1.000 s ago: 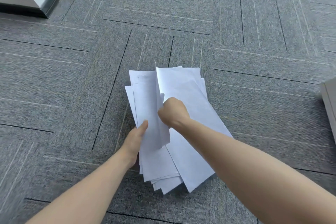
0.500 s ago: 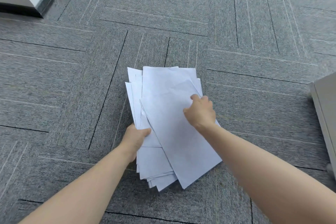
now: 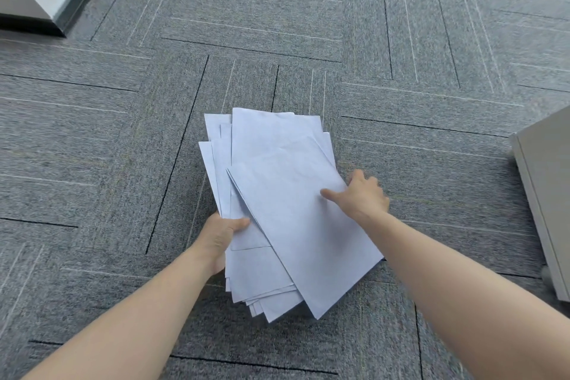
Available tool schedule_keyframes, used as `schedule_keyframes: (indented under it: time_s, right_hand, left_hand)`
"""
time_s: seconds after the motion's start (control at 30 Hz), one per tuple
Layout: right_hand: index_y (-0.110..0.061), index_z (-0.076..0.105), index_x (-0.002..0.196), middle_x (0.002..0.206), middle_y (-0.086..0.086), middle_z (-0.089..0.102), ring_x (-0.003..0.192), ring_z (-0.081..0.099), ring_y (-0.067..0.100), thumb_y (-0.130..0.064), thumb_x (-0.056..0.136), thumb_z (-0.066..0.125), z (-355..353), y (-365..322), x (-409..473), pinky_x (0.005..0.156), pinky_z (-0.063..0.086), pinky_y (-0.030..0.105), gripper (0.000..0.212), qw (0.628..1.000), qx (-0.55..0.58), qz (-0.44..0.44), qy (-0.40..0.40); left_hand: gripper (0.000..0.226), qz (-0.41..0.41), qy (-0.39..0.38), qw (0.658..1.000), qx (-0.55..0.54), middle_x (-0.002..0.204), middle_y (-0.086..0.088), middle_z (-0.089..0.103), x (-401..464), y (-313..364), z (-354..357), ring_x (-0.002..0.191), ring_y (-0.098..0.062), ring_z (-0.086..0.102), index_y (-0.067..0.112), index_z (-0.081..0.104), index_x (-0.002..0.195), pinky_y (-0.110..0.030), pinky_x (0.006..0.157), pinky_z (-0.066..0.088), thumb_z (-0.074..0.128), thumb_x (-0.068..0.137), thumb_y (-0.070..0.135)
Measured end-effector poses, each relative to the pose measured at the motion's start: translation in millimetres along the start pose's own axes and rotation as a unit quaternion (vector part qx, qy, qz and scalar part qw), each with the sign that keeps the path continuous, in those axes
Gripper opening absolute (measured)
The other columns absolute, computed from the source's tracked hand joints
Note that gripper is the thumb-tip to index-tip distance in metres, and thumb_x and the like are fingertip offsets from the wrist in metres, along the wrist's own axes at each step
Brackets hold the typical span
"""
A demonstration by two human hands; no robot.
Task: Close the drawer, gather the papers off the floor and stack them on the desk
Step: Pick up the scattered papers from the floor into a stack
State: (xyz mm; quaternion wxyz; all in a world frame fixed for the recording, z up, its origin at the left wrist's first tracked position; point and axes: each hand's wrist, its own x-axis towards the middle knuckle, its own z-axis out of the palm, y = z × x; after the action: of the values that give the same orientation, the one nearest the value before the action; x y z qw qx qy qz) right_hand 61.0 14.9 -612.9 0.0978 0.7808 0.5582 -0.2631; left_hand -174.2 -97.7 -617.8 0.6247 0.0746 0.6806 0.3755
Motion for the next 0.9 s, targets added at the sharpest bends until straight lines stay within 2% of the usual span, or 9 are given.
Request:
schedule_keyframes:
  time_s: [0.13, 0.2, 0.27, 0.33, 0.47, 0.57, 0.63, 0.73, 0.9]
  right_hand:
    - [-0.018, 0.057, 0.103, 0.109, 0.007, 0.064, 0.113, 0.054, 0.032, -0.078, 0.066, 0.061, -2, 8, 4, 0.092, 0.035, 0.043, 0.070, 0.999, 0.006, 0.020, -0.045]
    - [-0.018, 0.051, 0.073, 0.078, 0.002, 0.060, 0.085, 0.057, 0.027, -0.070, 0.068, 0.067, -4, 11, 6, 0.078, 0.036, 0.039, 0.055, 0.993, 0.078, 0.013, -0.091]
    - [-0.017, 0.044, 0.060, 0.062, 0.000, 0.053, 0.064, 0.051, 0.023, -0.049, 0.077, 0.072, -5, 14, 4, 0.062, 0.035, 0.033, 0.046, 0.982, 0.157, -0.014, -0.101]
    - [-0.016, 0.048, 0.060, 0.062, 0.002, 0.054, 0.061, 0.050, 0.023, -0.036, 0.083, 0.069, -3, 15, 2, 0.058, 0.035, 0.031, 0.037, 0.973, 0.222, -0.027, -0.064]
    - [-0.015, 0.058, 0.069, 0.069, 0.003, 0.059, 0.067, 0.054, 0.024, -0.028, 0.087, 0.060, -2, 15, 2, 0.065, 0.047, 0.036, 0.023, 0.945, 0.325, -0.028, -0.001]
    - [-0.019, 0.064, 0.086, 0.084, -0.001, 0.070, 0.079, 0.066, 0.023, -0.024, 0.085, 0.064, -4, 14, 4, 0.080, 0.054, 0.041, 0.006, 0.921, 0.383, -0.035, -0.065]
    - [-0.016, 0.066, 0.102, 0.100, 0.005, 0.074, 0.091, 0.071, 0.028, -0.019, 0.079, 0.072, -6, 15, 3, 0.088, 0.056, 0.047, 0.023, 0.883, 0.448, -0.022, -0.139]
    - [-0.004, 0.067, 0.108, 0.103, 0.016, 0.074, 0.089, 0.071, 0.036, -0.003, 0.080, 0.070, -10, 16, -2, 0.088, 0.054, 0.057, 0.029, 0.840, 0.509, 0.000, -0.187]
    - [-0.009, 0.067, 0.092, 0.088, 0.014, 0.072, 0.071, 0.068, 0.030, 0.006, 0.085, 0.062, -18, 9, -3, 0.083, 0.055, 0.054, 0.017, 0.815, 0.553, -0.057, -0.161]
  left_hand:
    - [0.030, -0.013, -0.014, 1.000, -0.016, 0.106, -0.025, 0.070, -4, -1, -2, 0.099, -0.042, 0.067, -0.002, 0.066, 0.111, -0.058, 0.091, 0.050, 0.056, 0.084, -0.007]
    - [0.028, -0.016, -0.024, 1.000, -0.008, 0.105, -0.027, 0.070, -5, -2, -4, 0.098, -0.041, 0.067, -0.005, 0.067, 0.108, -0.059, 0.093, 0.049, 0.053, 0.084, -0.006]
    - [0.025, -0.012, -0.037, 0.999, -0.009, 0.100, -0.024, 0.072, -6, -2, -5, 0.091, -0.037, 0.070, -0.006, 0.070, 0.102, -0.056, 0.090, 0.052, 0.053, 0.084, -0.005]
    - [0.025, -0.008, -0.049, 0.999, -0.020, 0.097, -0.022, 0.073, -7, -2, -4, 0.086, -0.035, 0.072, -0.003, 0.070, 0.101, -0.051, 0.085, 0.055, 0.053, 0.084, -0.006]
    - [0.025, 0.009, -0.072, 0.997, -0.038, 0.092, -0.016, 0.075, -8, 2, 0, 0.079, -0.030, 0.074, 0.002, 0.070, 0.102, -0.041, 0.071, 0.061, 0.052, 0.087, -0.005]
    - [0.025, 0.024, -0.082, 0.996, -0.026, 0.084, -0.012, 0.077, -8, 7, 3, 0.074, -0.025, 0.074, 0.001, 0.071, 0.099, -0.036, 0.065, 0.061, 0.048, 0.089, -0.004]
    - [0.027, 0.036, -0.084, 0.996, -0.012, 0.078, -0.008, 0.077, -11, 11, 5, 0.072, -0.022, 0.074, 0.003, 0.071, 0.093, -0.032, 0.061, 0.060, 0.045, 0.090, -0.004]
    - [0.030, 0.033, -0.077, 0.996, -0.012, 0.080, -0.010, 0.077, -12, 14, 7, 0.077, -0.024, 0.073, 0.004, 0.075, 0.084, -0.034, 0.069, 0.057, 0.047, 0.090, 0.002]
    - [0.035, 0.013, -0.087, 0.995, -0.046, 0.105, -0.017, 0.074, -10, 28, 8, 0.097, -0.033, 0.070, 0.005, 0.068, 0.111, -0.046, 0.087, 0.055, 0.052, 0.095, 0.031]
